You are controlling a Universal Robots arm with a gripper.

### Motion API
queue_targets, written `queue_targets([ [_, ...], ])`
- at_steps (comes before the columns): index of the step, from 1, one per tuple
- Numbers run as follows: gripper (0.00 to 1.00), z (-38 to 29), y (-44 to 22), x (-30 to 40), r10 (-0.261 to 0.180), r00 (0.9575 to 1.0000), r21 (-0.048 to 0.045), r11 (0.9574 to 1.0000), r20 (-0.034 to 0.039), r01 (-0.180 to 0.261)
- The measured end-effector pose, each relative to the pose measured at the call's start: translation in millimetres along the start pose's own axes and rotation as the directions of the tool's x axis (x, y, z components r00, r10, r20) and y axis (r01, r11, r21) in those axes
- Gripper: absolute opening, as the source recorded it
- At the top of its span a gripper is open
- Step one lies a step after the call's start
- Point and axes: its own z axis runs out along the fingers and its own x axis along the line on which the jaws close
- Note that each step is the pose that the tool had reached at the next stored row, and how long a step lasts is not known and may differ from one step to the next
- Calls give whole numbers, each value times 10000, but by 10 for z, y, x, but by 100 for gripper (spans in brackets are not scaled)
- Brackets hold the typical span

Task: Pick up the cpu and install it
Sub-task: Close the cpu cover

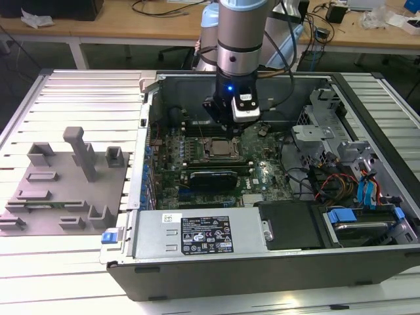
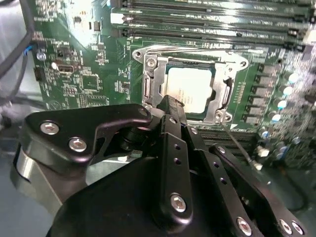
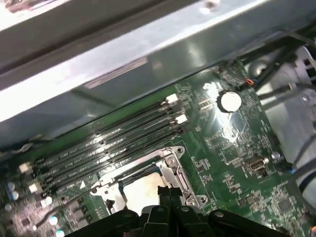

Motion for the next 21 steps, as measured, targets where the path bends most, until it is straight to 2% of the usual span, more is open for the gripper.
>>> queue_targets([
  [1, 11, 3, 0, 0, -242, 9997, 65, 9997, 13, 242],
  [3, 11, 8, 0, 0, -627, 9980, 111, 9980, 11, 627],
  [6, 11, 18, 0, 1, -1333, 9911, 148, 9910, -2, 1333],
  [9, 11, 31, 0, 1, -1868, 9824, 141, 9823, -10, 1867],
  [11, 11, 57, -1, 2, -2438, 9698, 122, 9698, -24, 2438],
  [12, 11, 64, -8, 2, -2520, 9677, 122, 9677, -28, 2520],
  [14, 11, 65, -30, 35, -2519, 9677, 120, 9677, -25, 2519],
  [15, 11, 68, -76, 98, -2520, 9677, 118, 9677, -18, 2520],
  [21, 11, 121, -164, 199, -2557, 9668, 116, 9667, -12, 2557],
])
